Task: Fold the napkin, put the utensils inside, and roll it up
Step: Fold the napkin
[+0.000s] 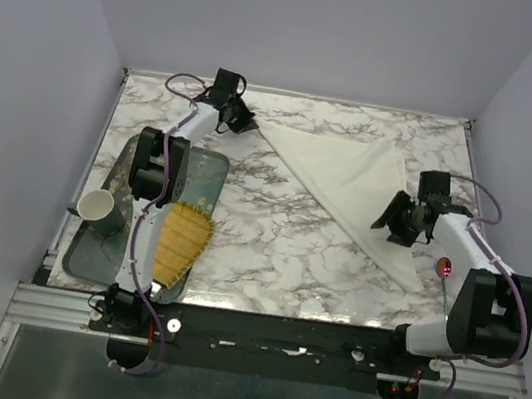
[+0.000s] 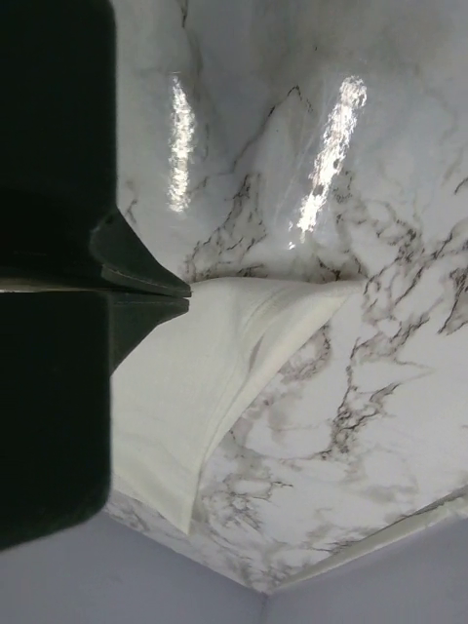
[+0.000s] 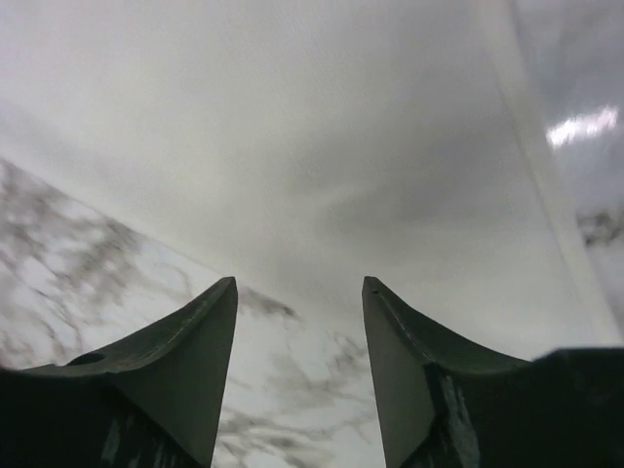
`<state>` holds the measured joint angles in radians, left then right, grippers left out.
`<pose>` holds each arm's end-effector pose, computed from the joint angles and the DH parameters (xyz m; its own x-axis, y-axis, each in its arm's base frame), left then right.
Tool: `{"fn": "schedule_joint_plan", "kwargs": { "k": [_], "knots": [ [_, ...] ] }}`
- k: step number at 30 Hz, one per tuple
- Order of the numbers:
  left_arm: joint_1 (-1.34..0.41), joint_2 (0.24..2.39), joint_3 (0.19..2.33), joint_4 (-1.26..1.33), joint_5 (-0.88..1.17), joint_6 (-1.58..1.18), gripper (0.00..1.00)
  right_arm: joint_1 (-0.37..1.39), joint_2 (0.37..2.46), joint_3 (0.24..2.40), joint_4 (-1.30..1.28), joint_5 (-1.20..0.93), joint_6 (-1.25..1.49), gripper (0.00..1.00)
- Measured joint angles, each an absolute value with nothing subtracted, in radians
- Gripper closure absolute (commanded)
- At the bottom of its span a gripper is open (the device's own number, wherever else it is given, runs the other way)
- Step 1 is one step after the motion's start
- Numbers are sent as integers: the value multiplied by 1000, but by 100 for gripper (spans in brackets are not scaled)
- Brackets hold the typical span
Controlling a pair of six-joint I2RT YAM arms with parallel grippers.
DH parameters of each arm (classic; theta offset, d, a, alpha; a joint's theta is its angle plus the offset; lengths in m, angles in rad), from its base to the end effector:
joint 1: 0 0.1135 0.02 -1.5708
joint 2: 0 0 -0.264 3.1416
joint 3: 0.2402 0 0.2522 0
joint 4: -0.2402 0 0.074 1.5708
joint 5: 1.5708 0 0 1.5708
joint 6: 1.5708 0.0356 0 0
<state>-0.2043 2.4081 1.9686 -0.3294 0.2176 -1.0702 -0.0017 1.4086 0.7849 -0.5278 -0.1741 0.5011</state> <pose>0.5287 -0.1174 0.1647 -0.6339 -0.7435 -0.2132 -0.4293 0.5675 -0.7025 0.2557 0.0057 0.1801 -0.8341 0.4746 -0.2811 0.3784 0.8631 0.3343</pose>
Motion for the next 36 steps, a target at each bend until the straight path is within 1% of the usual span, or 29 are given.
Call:
{"fn": "schedule_joint_plan", "kwargs": {
  "k": [2, 3, 4, 5, 6, 7, 8, 11, 14, 18, 21, 26, 36],
  "knots": [
    [-205, 2388, 1990, -358, 218, -1021, 74, -1, 1447, 905, -546, -133, 501, 33],
    [-208, 2378, 2008, -374, 219, -997, 71, -2, 1485, 987, -542, -109, 500, 31],
    [-210, 2371, 2016, -381, 219, -984, 69, -1, 1532, 1083, -548, -88, 497, 27],
    [-215, 2355, 2024, -392, 221, -953, 63, -2, 1574, 1160, -542, -69, 495, 26],
    [-220, 2338, 2024, -400, 221, -938, 61, -1, 1634, 1269, -532, -44, 490, 23],
    [-228, 2319, 2023, -408, 222, -921, 59, -1, 1683, 1333, -525, -25, 485, 20],
    [-242, 2291, 2018, -413, 221, -897, 54, -2, 1734, 1411, -543, -5, 478, 19],
    [-288, 2203, 1961, -414, 222, -843, 49, -2, 1937, 1699, -575, 46, 454, 15],
    [-350, 2111, 1875, -399, 223, -798, 46, -2, 2069, 1878, -597, 78, 438, 15],
    [-416, 2051, 1820, -396, 234, -752, 46, -2, 2225, 2101, -636, 98, 413, 19],
    [-442, 2030, 1792, -394, 252, -725, 47, -9, 2313, 2198, -628, 93, 408, 25],
    [-459, 2027, 1758, -393, 274, -701, 48, -28, 2449, 2298, -639, 30, 440, 28],
    [-502, 2025, 1725, -397, 305, -704, 48, -86, 2500, 2308, -609, -129, 557, 30]
  ]
}}
